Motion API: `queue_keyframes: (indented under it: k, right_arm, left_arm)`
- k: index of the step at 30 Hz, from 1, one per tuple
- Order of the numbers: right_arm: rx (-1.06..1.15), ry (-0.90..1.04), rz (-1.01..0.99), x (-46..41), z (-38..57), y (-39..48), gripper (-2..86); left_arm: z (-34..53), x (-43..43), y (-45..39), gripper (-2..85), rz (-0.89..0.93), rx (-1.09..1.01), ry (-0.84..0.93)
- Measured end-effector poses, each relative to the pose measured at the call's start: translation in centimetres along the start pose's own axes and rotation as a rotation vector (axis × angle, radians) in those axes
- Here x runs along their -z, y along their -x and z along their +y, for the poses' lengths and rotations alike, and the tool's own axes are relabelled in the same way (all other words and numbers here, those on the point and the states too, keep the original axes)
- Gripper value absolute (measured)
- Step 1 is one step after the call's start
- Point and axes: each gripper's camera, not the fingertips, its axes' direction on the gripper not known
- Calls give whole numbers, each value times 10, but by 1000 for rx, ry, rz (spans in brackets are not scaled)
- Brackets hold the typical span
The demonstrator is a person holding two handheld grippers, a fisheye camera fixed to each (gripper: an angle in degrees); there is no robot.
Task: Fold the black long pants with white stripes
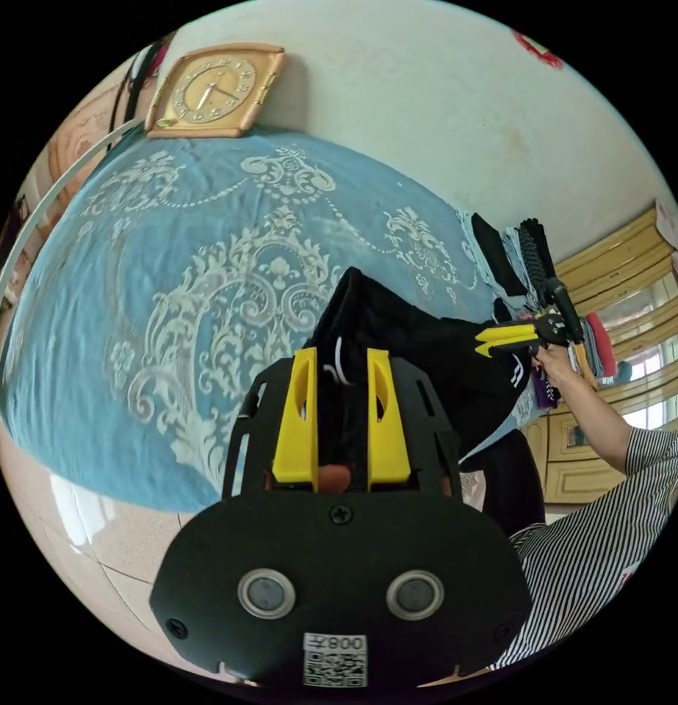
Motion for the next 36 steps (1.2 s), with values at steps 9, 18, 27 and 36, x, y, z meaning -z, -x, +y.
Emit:
queue_keyframes:
  k: [9, 18, 27, 36]
  right_arm:
    - [-27, 53, -58, 36, -17, 11, 60]
    - [96, -193, 150, 199, -36, 51, 15]
    - [25, -277, 384, 297, -199, 60, 18]
    - [53, -289, 131, 260, -205, 95, 54]
  left_arm:
    - [-56, -82, 18, 54, -58, -56, 177]
    - [-41, -33, 44, 25, 63, -78, -136]
    - [-57, -61, 126, 58, 65, 200, -196]
    - [67, -115, 164, 101, 147, 274, -25]
